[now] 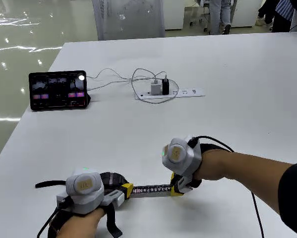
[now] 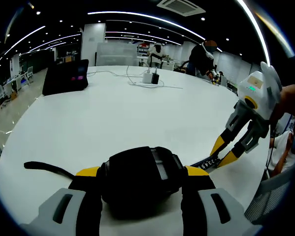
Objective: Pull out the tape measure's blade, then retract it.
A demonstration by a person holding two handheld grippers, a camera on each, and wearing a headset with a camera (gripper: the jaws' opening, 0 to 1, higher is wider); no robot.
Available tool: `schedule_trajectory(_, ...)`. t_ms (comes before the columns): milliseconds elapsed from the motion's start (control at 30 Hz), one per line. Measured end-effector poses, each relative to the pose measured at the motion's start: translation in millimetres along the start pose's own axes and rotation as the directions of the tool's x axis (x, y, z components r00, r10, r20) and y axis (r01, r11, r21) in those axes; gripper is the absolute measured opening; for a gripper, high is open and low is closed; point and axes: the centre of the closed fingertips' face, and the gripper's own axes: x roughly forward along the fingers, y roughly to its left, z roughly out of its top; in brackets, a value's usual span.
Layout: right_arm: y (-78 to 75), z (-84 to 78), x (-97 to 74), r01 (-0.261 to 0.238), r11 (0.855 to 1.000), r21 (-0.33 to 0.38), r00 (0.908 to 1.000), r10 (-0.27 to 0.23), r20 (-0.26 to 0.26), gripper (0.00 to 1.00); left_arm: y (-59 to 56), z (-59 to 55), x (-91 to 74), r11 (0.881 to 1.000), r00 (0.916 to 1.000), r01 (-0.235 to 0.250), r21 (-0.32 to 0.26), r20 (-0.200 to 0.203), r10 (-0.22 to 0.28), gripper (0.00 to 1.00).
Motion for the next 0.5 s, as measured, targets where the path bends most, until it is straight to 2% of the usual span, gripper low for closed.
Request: schedule_trajectory(500, 0.5, 6.7, 2.6, -0.001, 1.000, -0.008, 1.0000, 0.001, 0.008, 0.10, 0.0, 0.1, -0.1, 1.000, 1.0000, 0.001, -0.005, 0.000, -0.001, 0.61)
